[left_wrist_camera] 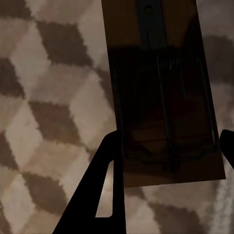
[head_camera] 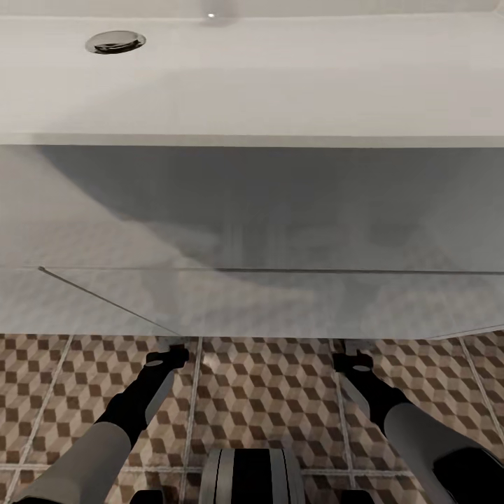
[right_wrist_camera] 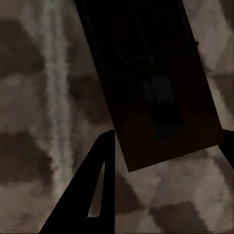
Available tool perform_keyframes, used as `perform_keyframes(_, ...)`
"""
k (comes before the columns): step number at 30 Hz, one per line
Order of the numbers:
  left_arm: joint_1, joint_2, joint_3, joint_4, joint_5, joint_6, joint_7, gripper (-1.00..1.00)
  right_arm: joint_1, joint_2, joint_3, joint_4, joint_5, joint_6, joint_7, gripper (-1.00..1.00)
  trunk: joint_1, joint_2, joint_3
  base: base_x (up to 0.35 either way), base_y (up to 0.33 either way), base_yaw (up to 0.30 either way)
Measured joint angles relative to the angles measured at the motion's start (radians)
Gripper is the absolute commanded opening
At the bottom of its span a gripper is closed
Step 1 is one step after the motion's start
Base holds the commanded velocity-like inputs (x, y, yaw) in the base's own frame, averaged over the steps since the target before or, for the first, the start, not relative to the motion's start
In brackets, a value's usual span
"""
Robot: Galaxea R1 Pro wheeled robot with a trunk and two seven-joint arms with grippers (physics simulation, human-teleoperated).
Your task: Take the four mousetraps from the cabinet in the bathroom and place them on the bathroom floor. Make sure all four end up on the same floor surface, and ensure that at least two of them are either under or directly next to the same bathroom sink.
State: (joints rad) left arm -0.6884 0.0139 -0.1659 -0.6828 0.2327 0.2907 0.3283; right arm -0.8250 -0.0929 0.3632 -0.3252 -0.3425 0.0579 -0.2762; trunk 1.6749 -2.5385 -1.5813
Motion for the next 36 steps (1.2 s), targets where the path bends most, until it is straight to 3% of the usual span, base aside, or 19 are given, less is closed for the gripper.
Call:
perform_keyframes(19, -0.007, 0.001, 0.0, 0.009, 0.008, 0.003, -0.001, -1.0, 0.0, 0.0, 0.001, 0.032, 0.005, -0.029, 0.004, -1.0, 0.0, 0.0, 0.0, 0.0, 0.0, 0.0)
perform_keyframes(36, -0.039, 0.003, 0.001, 0.068, 0.011, -0.006, -0.003, -1.0, 0.0, 0.0, 0.002, 0.032, 0.006, -0.028, 0.005, -1.0, 0.0, 0.0, 0.0, 0.0, 0.0, 0.0)
